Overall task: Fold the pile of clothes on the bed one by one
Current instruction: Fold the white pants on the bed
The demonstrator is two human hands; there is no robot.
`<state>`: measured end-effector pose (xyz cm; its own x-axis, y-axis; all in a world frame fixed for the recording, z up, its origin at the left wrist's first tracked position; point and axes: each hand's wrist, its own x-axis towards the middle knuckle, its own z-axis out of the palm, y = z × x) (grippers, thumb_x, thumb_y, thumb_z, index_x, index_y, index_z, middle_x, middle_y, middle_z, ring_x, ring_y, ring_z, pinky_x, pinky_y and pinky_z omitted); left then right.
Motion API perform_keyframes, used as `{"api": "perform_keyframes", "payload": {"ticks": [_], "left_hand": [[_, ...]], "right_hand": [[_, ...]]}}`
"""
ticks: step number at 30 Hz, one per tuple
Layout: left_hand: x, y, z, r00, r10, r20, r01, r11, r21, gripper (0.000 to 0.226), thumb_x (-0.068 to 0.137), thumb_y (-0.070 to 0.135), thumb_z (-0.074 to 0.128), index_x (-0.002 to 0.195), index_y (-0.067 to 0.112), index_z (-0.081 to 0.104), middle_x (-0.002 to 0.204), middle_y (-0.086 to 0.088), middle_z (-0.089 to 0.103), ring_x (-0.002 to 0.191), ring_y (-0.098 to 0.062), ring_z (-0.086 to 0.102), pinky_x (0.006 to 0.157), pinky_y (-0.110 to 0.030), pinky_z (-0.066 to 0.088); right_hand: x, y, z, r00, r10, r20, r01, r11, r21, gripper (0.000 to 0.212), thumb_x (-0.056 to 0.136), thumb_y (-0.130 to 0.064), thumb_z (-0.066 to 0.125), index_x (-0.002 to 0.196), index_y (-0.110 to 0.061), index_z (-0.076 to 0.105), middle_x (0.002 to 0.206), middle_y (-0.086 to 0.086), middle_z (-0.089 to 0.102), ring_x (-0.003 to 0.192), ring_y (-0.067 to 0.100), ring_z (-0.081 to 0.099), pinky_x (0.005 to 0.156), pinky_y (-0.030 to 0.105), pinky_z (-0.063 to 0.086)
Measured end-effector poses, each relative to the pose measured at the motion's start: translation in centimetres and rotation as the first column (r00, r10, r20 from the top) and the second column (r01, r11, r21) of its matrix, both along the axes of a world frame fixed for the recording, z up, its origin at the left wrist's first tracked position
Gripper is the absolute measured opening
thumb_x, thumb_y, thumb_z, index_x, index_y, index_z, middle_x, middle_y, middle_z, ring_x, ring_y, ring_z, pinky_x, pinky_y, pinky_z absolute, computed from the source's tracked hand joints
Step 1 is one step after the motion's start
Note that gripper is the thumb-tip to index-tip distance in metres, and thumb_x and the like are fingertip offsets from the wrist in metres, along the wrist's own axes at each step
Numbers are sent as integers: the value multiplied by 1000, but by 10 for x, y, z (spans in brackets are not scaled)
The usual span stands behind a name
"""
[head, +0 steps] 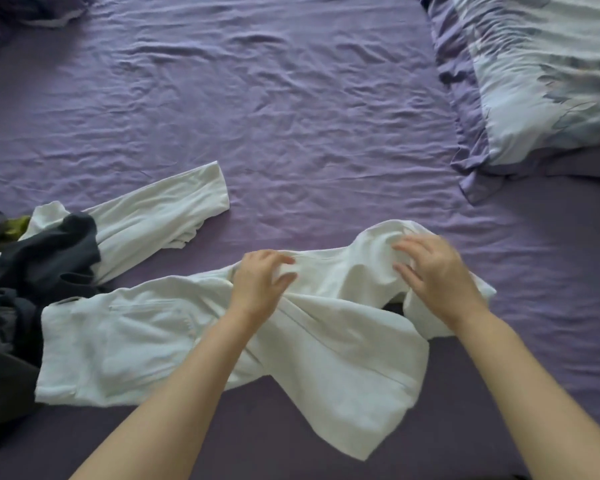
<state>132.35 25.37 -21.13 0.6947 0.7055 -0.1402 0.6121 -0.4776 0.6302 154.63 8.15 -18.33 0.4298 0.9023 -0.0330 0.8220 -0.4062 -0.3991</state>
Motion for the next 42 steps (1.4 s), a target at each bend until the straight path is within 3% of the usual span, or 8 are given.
{"api": "perform_keyframes", "payload": {"ticks": [5,11,19,24,30,36,38,42], "left_hand": [[-14,-47,-7,878,-456,-146,457,889,-34,41,74,48,73,108,26,70,125,5,58,132,-24,40,111,-44,21],[-34,-46,-18,720,-540,-435,586,810,-36,52,84,50,59,134,41,45,155,8,18,145,-15,6,116,-42,-3],[-27,-39,-17,779,-473,-411,493,868,-63,50,82,36,67,129,39,51,146,4,34,135,-19,29,110,-33,18],[-21,-53,10,928,-332,-168,297,933,-204,34,83,48,64,113,33,66,139,5,44,131,-15,35,110,-32,25],[-11,-51,79,983,-55,173,141,834,-534,53,75,71,55,120,44,57,126,26,53,121,9,43,98,-17,36],[-27,-33,105,963,104,250,-15,942,-336,98,63,56,78,141,54,17,133,34,28,127,17,25,100,-1,27],[-32,-22,100,939,213,271,-109,929,-353,90,71,32,79,142,48,26,129,28,37,121,15,34,102,-8,32],[-70,15,95,855,372,361,-175,864,-473,59,81,-1,68,130,28,54,130,11,57,123,-9,51,106,-44,41]], "right_hand": [[-51,-67,-27,987,40,-156,-44,999,-22,47,74,-42,70,104,-6,67,115,10,63,105,29,61,86,47,52],[-91,-127,-59,955,-22,-295,-57,965,-255,79,66,-69,62,130,-24,48,156,4,14,140,17,17,107,38,25],[-89,-109,-72,929,-114,-352,44,979,-201,16,74,-30,78,77,-17,69,140,3,45,130,27,36,101,41,32],[-76,-99,-16,526,-357,-772,420,898,-130,22,75,-46,66,80,-25,63,99,-15,66,95,3,59,78,13,43],[-54,-9,51,620,-279,-733,419,908,9,17,85,-38,64,76,-27,54,62,-8,58,58,5,50,55,18,40],[-87,77,81,71,-88,-994,469,882,-44,8,91,-24,60,97,-20,64,85,1,69,78,16,66,69,30,55],[-101,81,80,118,-3,-993,415,909,46,20,90,-28,59,109,-33,63,104,-4,69,97,12,66,83,30,54],[-134,76,68,624,73,-778,166,961,223,56,82,-52,62,132,-55,37,138,-25,44,129,-4,40,102,17,37]]}}
